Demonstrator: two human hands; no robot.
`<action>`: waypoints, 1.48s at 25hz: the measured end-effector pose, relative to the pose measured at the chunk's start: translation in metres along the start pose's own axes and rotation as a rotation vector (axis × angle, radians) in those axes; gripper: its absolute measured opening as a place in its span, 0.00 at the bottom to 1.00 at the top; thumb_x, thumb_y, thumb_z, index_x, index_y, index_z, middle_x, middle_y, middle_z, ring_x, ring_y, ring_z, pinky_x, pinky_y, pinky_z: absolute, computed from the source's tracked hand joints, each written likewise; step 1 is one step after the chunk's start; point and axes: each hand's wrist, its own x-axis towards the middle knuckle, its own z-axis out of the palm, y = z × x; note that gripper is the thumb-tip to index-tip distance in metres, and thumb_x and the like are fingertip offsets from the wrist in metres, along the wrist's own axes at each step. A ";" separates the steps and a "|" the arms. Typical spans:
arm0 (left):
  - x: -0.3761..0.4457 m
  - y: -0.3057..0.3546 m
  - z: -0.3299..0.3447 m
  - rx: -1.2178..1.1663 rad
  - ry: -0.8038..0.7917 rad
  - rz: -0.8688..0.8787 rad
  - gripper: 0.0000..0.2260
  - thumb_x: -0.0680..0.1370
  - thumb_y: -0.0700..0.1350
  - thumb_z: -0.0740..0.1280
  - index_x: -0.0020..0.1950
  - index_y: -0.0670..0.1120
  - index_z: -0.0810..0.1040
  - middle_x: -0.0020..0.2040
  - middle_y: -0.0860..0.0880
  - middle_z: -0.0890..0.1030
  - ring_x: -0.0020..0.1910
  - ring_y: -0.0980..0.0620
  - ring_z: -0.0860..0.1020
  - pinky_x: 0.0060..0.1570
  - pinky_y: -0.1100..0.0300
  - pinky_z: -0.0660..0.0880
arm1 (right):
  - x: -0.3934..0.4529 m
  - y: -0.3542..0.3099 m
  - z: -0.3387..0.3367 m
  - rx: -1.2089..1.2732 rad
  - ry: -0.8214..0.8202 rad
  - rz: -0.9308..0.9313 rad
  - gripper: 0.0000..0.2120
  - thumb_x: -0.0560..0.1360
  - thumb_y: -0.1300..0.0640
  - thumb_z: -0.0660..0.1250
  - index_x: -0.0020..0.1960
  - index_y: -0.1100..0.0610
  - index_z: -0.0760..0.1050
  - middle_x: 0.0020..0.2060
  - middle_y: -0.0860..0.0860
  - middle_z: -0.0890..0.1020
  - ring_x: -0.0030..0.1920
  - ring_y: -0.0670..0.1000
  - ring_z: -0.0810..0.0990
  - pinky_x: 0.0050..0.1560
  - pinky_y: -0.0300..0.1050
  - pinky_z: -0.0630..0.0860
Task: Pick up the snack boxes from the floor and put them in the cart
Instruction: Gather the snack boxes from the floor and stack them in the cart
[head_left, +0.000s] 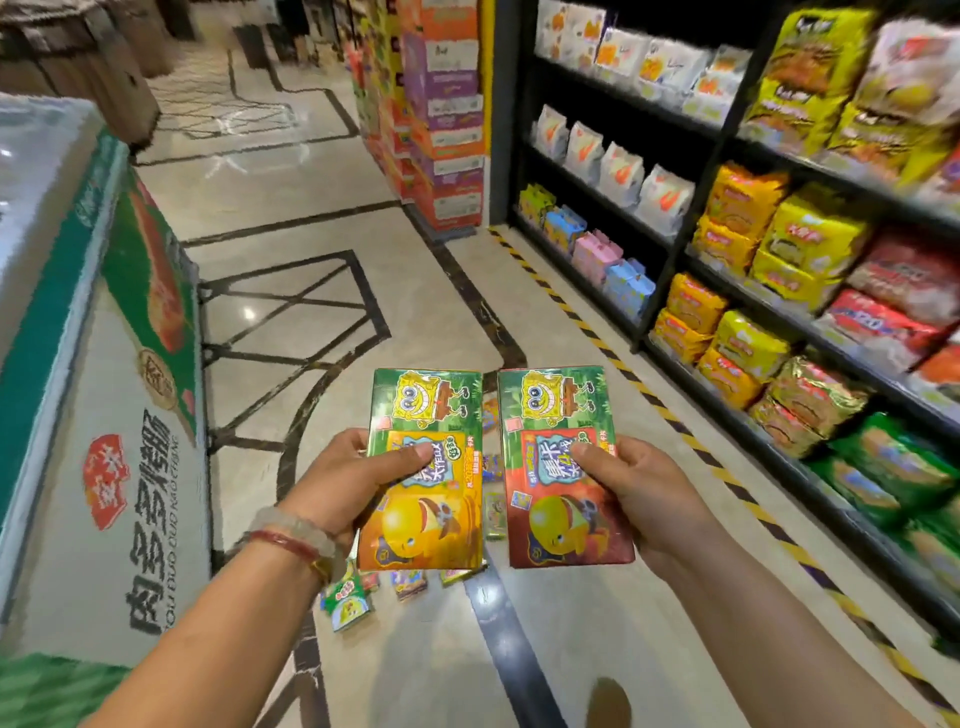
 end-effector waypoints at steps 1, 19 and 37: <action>-0.001 0.000 0.009 0.024 -0.026 -0.005 0.08 0.69 0.37 0.72 0.47 0.39 0.78 0.38 0.41 0.84 0.31 0.46 0.83 0.29 0.55 0.80 | -0.010 0.002 -0.009 0.015 0.052 -0.001 0.05 0.75 0.60 0.68 0.47 0.62 0.78 0.41 0.59 0.85 0.35 0.53 0.84 0.37 0.47 0.81; -0.126 -0.090 0.327 0.326 -0.763 -0.095 0.27 0.60 0.40 0.77 0.57 0.36 0.77 0.47 0.37 0.84 0.40 0.42 0.84 0.38 0.50 0.81 | -0.271 0.081 -0.274 0.347 0.804 -0.103 0.06 0.74 0.58 0.69 0.47 0.61 0.79 0.39 0.57 0.85 0.35 0.53 0.84 0.39 0.51 0.81; -0.374 -0.273 0.621 0.699 -1.415 -0.291 0.20 0.62 0.43 0.72 0.54 0.41 0.79 0.47 0.40 0.84 0.42 0.40 0.84 0.41 0.45 0.81 | -0.570 0.222 -0.437 0.682 1.519 -0.088 0.09 0.75 0.55 0.69 0.49 0.61 0.78 0.40 0.56 0.86 0.39 0.56 0.85 0.43 0.51 0.82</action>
